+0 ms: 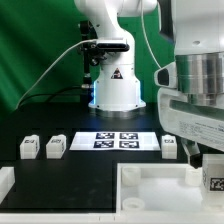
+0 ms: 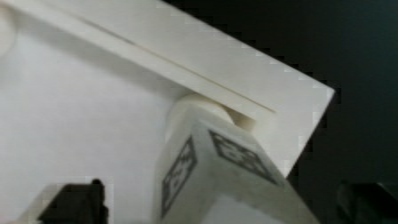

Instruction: Assemble one leg

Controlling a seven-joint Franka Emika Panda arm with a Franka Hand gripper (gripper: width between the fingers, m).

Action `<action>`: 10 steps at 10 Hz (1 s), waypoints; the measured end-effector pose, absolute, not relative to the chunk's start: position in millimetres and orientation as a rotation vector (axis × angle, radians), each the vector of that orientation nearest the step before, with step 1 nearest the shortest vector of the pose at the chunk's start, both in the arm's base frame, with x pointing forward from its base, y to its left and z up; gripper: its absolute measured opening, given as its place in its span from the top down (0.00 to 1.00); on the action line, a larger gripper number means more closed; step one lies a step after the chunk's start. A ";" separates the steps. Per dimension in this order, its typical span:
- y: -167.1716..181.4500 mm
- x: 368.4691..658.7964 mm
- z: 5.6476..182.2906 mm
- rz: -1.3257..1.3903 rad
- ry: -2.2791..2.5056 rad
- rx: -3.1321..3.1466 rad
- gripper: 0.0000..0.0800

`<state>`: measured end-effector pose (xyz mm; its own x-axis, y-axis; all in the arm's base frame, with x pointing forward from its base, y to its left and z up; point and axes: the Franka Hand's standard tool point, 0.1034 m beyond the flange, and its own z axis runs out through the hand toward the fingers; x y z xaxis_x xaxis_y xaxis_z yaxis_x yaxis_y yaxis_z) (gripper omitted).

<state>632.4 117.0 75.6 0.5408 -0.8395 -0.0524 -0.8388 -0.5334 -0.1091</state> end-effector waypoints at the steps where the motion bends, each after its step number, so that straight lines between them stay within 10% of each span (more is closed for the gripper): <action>1: 116.8 632.4 75.6 -0.016 1.358 -2.699 0.19; 5: 114.5 636.5 78.8 -0.069 0.614 -2.994 0.19; 8: 113.9 636.4 78.7 -0.064 0.698 -2.975 0.64; 10: 113.5 635.8 78.4 -0.045 1.000 -2.884 0.64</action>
Offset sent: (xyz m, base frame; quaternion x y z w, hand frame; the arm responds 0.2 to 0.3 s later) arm 0.0086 0.0143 0.0083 -0.0359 -0.0197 -0.3636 0.9306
